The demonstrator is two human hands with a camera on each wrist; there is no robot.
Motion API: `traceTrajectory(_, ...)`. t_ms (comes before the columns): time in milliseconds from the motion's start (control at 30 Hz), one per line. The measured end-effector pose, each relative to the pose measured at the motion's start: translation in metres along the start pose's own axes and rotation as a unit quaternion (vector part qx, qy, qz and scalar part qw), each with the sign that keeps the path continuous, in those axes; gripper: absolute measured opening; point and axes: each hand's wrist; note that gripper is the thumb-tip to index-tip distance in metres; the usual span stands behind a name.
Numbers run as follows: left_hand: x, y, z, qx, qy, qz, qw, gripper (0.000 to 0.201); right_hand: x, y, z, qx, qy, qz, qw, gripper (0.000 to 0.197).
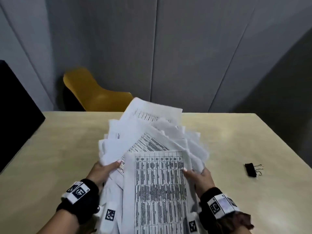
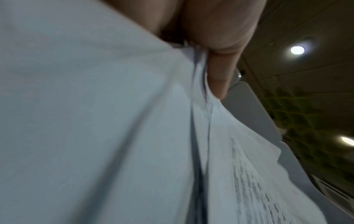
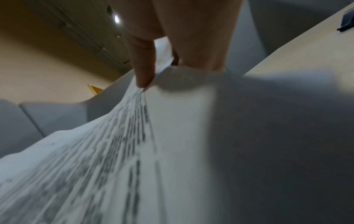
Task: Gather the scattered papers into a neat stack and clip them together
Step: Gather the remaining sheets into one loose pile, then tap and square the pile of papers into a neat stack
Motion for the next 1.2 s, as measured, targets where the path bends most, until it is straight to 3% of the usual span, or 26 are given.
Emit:
traceTrajectory(67,0.004,-0.011,-0.005,-0.011,-0.022,-0.055,0.998,0.065,0.000,0.007,0.000,-0.024,0.020,-0.002,1.000,0.032)
traceTrajectory(167,0.001,-0.030,-0.008,0.032,-0.054,-0.102,0.993,0.061,0.009,0.024,0.002,-0.092,0.054,-0.008,0.994,0.039)
traceTrajectory(267,0.001,-0.044,-0.008,0.128,-0.009,-0.072,0.989,0.070,0.018,0.038,0.004,-0.179,0.071,-0.022,0.981,0.051)
traceTrajectory(367,0.007,-0.052,-0.006,0.205,0.029,-0.017,0.978,0.103,0.026,0.039,0.002,-0.184,0.106,0.000,0.977,0.038)
traceTrajectory(433,0.003,-0.049,0.000,0.232,0.032,-0.018,0.972,0.083,0.033,0.039,-0.001,-0.189,0.135,0.031,0.972,0.036)
traceTrajectory(500,0.001,-0.046,0.006,0.228,0.022,-0.022,0.973,0.058,0.040,0.040,-0.002,-0.210,0.146,0.064,0.965,0.049)
traceTrajectory(600,0.006,-0.048,0.010,0.230,0.029,-0.011,0.973,0.058,0.042,0.033,0.001,-0.263,0.182,0.019,0.947,0.078)
traceTrajectory(667,0.009,-0.050,0.009,0.225,0.031,-0.019,0.974,0.058,0.043,0.025,0.004,-0.306,0.191,-0.041,0.932,0.081)
traceTrajectory(800,0.021,-0.064,0.003,0.183,0.014,-0.029,0.983,0.090,0.047,0.023,-0.002,-0.363,0.194,-0.093,0.907,0.071)
traceTrajectory(867,0.023,-0.065,0.003,0.189,0.010,-0.032,0.981,0.075,0.049,0.028,-0.012,-0.428,0.173,-0.112,0.880,0.056)
traceTrajectory(933,0.020,-0.060,0.006,0.199,0.002,-0.033,0.980,0.064,0.051,0.031,-0.020,-0.499,0.156,-0.071,0.849,0.035)
traceTrajectory(1100,0.014,-0.053,0.010,0.174,-0.016,-0.038,0.984,0.069,0.047,0.027,-0.026,-0.579,0.143,-0.053,0.801,0.021)
traceTrajectory(1167,0.013,-0.056,0.005,0.179,-0.018,-0.050,0.982,0.060,0.043,0.021,-0.028,-0.633,0.097,-0.037,0.767,0.013)
traceTrajectory(1200,0.015,-0.060,0.001,0.179,-0.015,-0.053,0.982,0.054,0.040,0.020,-0.031,-0.637,0.066,-0.026,0.767,0.012)
Point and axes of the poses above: each hand's wrist, its own x-axis towards the middle knuckle, its own z-axis out of the palm, y = z × x, and after that the axes turned 10 degrees about y, right-handed
